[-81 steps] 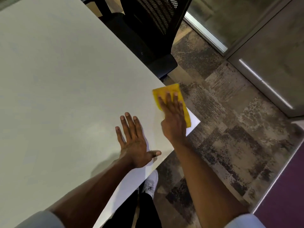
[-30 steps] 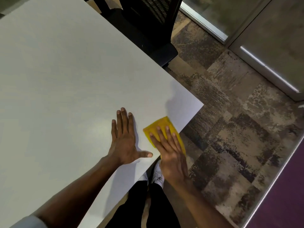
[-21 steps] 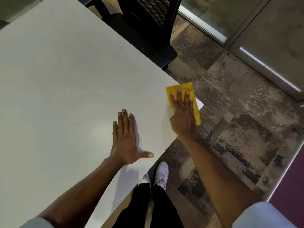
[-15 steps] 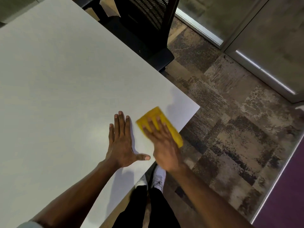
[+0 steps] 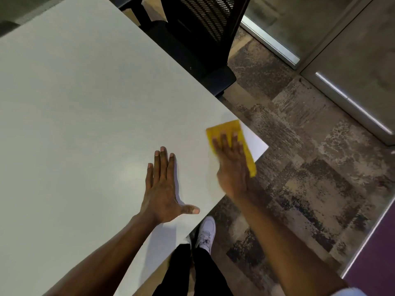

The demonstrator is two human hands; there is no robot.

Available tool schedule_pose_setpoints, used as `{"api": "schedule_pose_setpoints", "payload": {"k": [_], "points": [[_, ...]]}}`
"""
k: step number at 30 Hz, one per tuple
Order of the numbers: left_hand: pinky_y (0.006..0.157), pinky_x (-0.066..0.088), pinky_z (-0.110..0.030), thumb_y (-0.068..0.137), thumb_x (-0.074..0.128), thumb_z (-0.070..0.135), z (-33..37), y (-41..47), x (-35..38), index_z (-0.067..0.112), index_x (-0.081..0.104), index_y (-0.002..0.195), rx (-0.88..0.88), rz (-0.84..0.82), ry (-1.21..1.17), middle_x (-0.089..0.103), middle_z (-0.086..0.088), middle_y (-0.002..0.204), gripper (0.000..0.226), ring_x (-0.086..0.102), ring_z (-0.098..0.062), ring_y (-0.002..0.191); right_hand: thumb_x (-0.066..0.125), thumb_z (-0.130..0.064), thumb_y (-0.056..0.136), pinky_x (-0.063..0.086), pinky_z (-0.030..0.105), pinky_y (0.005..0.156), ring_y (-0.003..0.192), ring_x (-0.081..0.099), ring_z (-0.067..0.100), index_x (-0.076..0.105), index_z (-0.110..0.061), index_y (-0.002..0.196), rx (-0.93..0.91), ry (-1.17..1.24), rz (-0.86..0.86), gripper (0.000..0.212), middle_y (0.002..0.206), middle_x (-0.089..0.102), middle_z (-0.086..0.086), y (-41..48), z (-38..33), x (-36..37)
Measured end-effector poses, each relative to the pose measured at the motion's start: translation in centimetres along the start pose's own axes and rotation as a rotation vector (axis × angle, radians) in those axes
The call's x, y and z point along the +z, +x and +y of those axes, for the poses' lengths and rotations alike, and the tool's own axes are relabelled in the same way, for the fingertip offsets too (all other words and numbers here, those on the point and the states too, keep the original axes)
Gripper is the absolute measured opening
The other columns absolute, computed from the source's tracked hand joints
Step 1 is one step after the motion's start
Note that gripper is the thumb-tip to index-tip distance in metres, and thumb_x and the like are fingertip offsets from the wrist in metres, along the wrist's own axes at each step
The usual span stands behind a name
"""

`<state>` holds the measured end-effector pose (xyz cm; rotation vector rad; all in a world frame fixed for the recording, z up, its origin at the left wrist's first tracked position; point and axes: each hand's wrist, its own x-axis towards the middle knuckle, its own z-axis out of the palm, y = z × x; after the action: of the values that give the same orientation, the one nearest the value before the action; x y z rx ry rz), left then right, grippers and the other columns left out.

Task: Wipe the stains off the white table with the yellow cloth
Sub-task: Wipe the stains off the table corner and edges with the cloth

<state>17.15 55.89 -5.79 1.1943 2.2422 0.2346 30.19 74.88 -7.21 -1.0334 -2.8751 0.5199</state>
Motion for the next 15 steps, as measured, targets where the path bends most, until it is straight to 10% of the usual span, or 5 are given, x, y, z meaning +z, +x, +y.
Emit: {"api": "schedule_pose_setpoints", "payload": {"k": [7,15], "points": [[0.133,-0.009,-0.055,0.05,0.058,0.11,-0.7,0.0,0.8,0.007,-0.023,0.167,0.01,0.061,-0.033,-0.032,-0.011,0.177,0.176,-0.027,-0.031,0.165,0.029,0.003,0.093,0.008,0.047,0.136,0.166,0.005,0.029,0.027,-0.028,0.166,-0.353,0.035,-0.094,0.079,0.177,0.016,-0.001,-2.4,-1.7,1.9],[0.13,-0.018,-0.051,0.047,0.051,0.113,-0.4,0.4,0.4,0.008,-0.035,0.162,-0.032,0.03,0.028,-0.043,-0.011,0.172,0.178,-0.039,-0.03,0.16,0.043,0.001,0.096,0.006,0.054,0.134,0.165,-0.002,0.039,0.02,-0.022,0.168,-0.002,-0.043,-0.044,0.079,0.178,0.009,0.01,10.9,0.7,-1.1]]}}
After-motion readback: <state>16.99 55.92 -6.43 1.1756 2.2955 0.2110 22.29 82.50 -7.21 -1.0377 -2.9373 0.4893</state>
